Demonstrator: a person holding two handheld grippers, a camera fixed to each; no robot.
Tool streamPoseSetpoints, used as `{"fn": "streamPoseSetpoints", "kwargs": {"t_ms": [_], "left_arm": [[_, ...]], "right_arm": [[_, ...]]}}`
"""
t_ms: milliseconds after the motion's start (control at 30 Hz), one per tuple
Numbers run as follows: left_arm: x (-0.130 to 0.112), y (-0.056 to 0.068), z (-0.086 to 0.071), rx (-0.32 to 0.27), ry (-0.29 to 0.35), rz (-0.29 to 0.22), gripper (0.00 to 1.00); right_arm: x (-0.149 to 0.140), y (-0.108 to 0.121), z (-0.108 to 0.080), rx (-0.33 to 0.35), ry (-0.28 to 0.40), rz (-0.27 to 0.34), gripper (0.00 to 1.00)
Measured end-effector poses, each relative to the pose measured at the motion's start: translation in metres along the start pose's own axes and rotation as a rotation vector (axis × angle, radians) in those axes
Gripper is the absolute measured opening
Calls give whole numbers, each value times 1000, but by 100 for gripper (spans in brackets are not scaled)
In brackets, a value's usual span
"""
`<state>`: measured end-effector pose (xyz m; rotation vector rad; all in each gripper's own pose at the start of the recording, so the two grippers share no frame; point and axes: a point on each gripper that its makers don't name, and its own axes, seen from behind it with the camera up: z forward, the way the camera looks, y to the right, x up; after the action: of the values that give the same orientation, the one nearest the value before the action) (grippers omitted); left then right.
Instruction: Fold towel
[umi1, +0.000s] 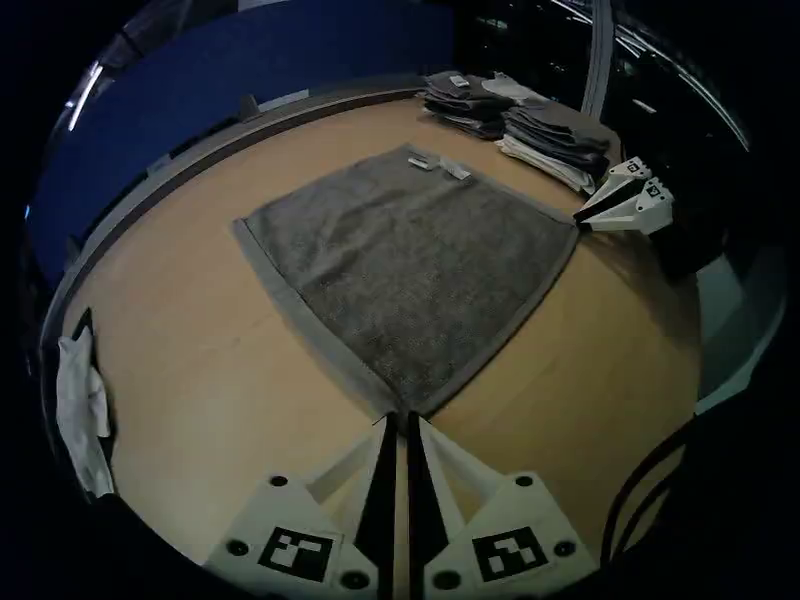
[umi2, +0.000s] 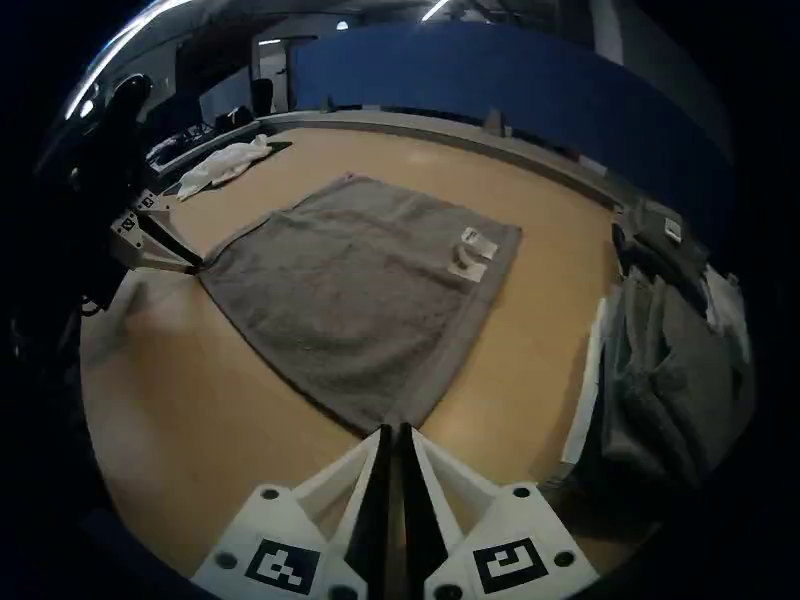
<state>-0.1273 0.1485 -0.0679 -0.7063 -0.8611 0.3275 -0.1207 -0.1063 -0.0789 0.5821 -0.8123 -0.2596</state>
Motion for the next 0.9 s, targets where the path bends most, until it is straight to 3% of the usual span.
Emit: {"fn": "streamPoseSetpoints", "kwargs": {"t_ms": [367, 900], "left_arm": [[18, -3, -25, 19, 34, -41, 7], [64, -12, -85, 69, 108, -101, 7]], "right_arm": [[31, 2, -24, -7, 54, 8, 6], [87, 4, -78, -19, 154, 21, 6]]}}
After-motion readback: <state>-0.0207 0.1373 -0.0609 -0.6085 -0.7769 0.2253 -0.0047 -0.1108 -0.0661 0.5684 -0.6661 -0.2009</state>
